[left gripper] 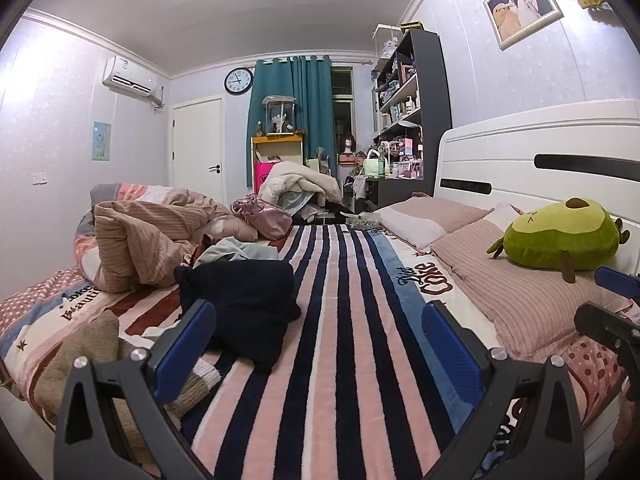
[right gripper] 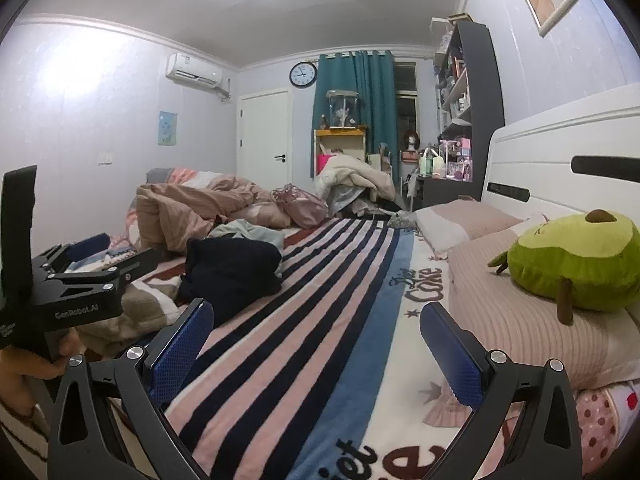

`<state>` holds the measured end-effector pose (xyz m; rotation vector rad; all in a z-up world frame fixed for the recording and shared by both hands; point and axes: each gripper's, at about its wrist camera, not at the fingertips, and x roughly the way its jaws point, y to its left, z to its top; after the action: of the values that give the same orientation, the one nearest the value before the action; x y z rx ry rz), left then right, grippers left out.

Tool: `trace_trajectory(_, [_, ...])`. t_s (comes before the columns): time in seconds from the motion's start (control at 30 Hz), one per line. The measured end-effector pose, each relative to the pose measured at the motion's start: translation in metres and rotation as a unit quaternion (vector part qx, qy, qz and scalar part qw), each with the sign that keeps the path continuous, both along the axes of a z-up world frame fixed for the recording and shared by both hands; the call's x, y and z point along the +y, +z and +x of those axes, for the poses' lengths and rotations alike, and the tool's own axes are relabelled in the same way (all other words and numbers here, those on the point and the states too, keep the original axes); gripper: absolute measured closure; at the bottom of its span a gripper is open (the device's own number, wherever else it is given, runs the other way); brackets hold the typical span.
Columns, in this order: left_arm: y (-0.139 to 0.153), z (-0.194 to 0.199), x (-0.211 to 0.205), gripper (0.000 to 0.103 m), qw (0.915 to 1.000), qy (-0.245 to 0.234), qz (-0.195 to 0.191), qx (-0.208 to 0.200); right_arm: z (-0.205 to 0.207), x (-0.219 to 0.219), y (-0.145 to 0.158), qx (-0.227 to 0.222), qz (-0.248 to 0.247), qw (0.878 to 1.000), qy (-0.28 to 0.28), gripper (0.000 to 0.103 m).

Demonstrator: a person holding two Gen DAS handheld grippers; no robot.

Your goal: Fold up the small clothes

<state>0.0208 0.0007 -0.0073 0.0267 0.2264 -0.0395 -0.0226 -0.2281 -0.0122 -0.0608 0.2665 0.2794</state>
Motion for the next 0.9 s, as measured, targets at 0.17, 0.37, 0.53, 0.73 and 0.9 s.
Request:
trace_trajectory(0.17, [0.0,0.0,0.0,0.001,1.0,-0.001,0.0,0.0,0.0,-0.002,0.0,0.0,0.0,1.0,0.0,0.0])
trace_trajectory(0.37, [0.0,0.0,0.0,0.001,1.0,0.0,0.0,0.0,-0.001,-0.002,-0.002,0.001,0.0,1.0,-0.001,0.0])
trace_trajectory(0.53, [-0.003,0.001,0.002,0.001,1.0,0.002,0.001,0.003,0.004,-0.004,-0.009,0.011,-0.007,1.0,-0.007,0.0])
trace_trajectory(0.73, [-0.007,0.0,0.005,0.001,1.0,0.003,0.005,0.005,0.004,-0.012,-0.01,0.007,0.007,1.0,-0.007,0.0])
trace_trajectory(0.9, [-0.008,-0.001,0.007,0.001,1.0,0.002,0.005,0.002,0.004,-0.013,0.008,0.0,0.029,1.0,-0.011,0.0])
